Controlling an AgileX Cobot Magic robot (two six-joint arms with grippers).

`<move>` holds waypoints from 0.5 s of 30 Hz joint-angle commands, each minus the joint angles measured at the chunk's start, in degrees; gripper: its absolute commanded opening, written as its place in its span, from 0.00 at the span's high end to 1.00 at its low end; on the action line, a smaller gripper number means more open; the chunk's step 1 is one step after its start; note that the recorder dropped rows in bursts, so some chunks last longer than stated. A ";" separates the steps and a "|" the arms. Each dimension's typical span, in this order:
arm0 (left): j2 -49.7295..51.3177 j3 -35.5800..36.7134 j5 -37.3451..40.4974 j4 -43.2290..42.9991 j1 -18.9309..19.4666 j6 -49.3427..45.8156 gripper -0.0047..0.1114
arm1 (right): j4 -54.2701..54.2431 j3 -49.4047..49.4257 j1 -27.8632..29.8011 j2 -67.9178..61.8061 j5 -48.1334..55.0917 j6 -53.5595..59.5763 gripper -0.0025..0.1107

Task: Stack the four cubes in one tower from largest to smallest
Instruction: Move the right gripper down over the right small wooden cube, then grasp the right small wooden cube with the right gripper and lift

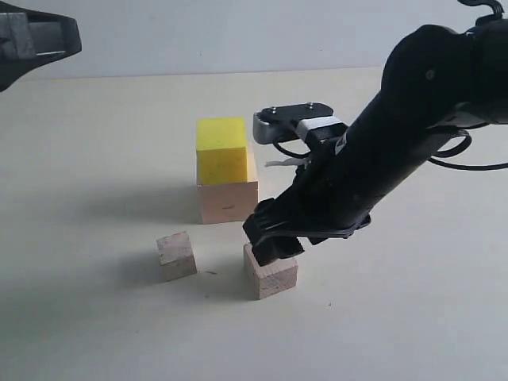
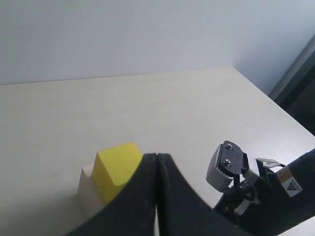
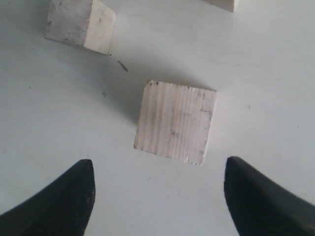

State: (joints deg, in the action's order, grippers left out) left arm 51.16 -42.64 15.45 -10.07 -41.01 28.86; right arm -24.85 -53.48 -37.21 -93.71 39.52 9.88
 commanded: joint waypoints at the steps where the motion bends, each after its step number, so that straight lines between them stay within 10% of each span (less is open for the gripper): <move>1: -0.40 0.14 -1.05 0.28 -0.19 -0.12 0.96 | -0.43 -0.24 -0.14 -1.75 -3.45 0.21 0.36; 15: -0.40 0.14 -4.99 0.28 -0.19 -0.34 0.96 | -3.63 -0.24 -0.14 -7.19 -9.60 0.61 0.35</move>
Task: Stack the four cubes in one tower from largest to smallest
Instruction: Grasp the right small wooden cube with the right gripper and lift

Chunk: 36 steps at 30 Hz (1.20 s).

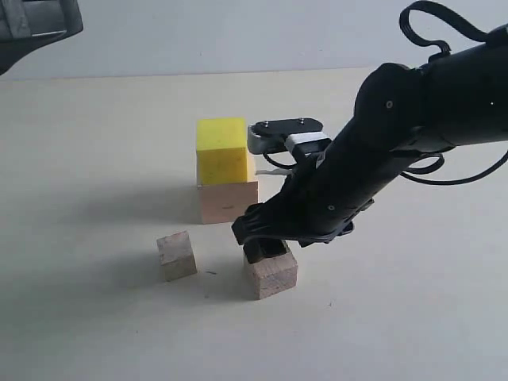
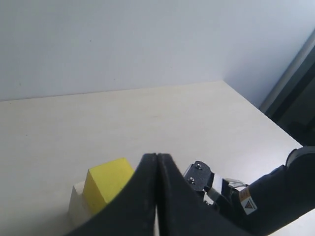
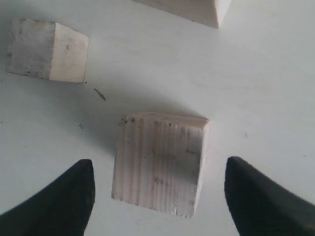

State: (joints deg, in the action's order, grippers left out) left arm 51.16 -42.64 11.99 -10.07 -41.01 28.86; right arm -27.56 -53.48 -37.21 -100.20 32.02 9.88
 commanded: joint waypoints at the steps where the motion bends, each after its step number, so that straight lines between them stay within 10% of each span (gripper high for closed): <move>1: -0.40 0.14 -1.83 0.28 -0.19 -0.34 0.96 | -0.92 -0.24 -0.14 -0.82 -2.26 0.61 0.35; 36: -0.40 0.14 -1.91 0.19 -0.19 -1.71 0.96 | -1.74 -0.10 -3.09 -1.86 -5.02 -2.47 0.35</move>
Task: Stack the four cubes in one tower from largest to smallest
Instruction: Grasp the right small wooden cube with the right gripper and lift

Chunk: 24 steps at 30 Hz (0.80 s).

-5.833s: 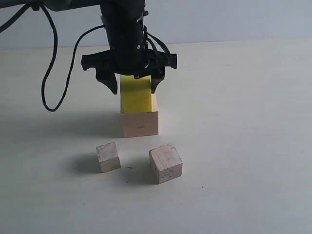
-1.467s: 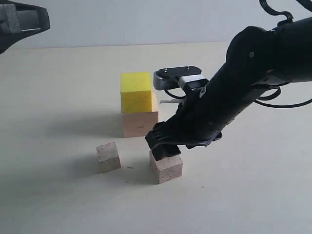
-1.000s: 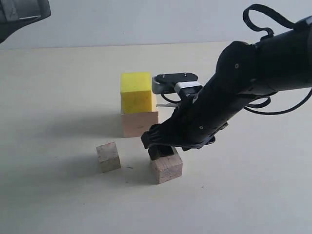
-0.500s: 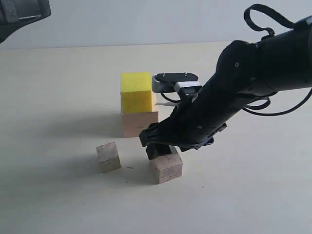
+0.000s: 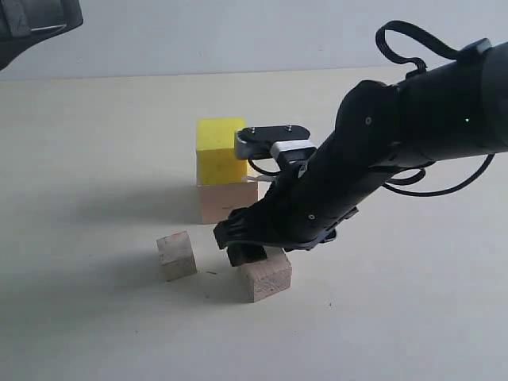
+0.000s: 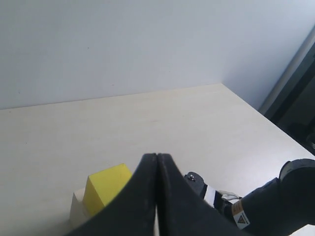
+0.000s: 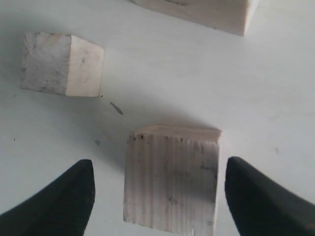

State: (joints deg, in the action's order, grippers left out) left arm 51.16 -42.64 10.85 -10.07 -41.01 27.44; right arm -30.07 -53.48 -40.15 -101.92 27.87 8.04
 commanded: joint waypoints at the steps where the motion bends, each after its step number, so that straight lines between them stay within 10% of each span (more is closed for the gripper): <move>1: -0.40 0.14 -0.77 0.19 -0.19 -0.29 0.96 | 0.77 -0.10 -0.15 -0.13 -0.87 -0.63 0.35; 16: -0.40 0.14 -0.77 0.19 -0.19 -0.29 0.96 | 0.54 -0.10 -0.15 -4.77 -1.47 -0.63 0.40; 20: -0.40 0.14 -0.77 0.19 -0.19 -0.29 0.96 | 0.64 -0.10 -0.15 -4.54 1.34 -0.54 0.85; 24: -0.40 0.14 -0.46 0.19 -0.19 -0.29 0.96 | 3.87 -0.10 -0.15 -0.03 7.54 -0.65 0.98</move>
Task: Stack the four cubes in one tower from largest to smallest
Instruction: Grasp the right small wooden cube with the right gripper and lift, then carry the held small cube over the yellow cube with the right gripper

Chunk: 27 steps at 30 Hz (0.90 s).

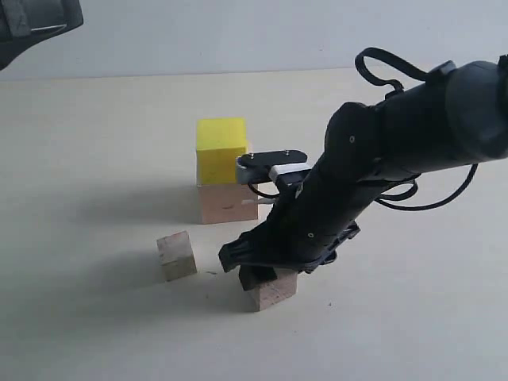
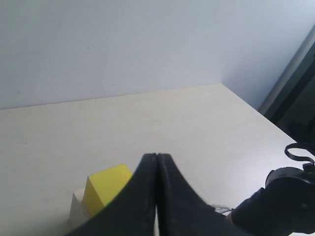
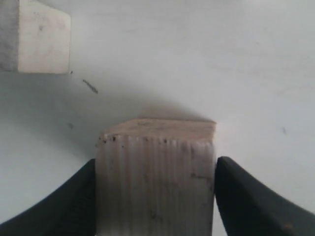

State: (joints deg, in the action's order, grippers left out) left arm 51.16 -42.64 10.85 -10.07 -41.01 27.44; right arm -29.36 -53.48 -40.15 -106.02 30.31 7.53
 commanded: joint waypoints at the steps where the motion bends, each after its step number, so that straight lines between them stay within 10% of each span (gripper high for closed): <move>1: -0.40 0.14 -0.46 0.19 -0.19 -0.29 0.96 | 4.31 -0.21 -0.04 5.29 5.97 -0.51 0.98; 9: -0.40 0.14 0.53 0.19 -0.19 -0.29 0.96 | 28.13 -5.36 -0.04 16.33 12.23 -21.45 0.98; 27: -0.52 0.14 14.38 0.19 -0.19 -0.29 0.96 | 22.51 -28.03 -0.15 10.41 12.67 -24.21 0.98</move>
State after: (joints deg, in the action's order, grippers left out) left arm 51.16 -42.64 23.19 -10.07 -41.01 27.44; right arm -5.28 -78.35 -40.15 -92.74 43.93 -15.73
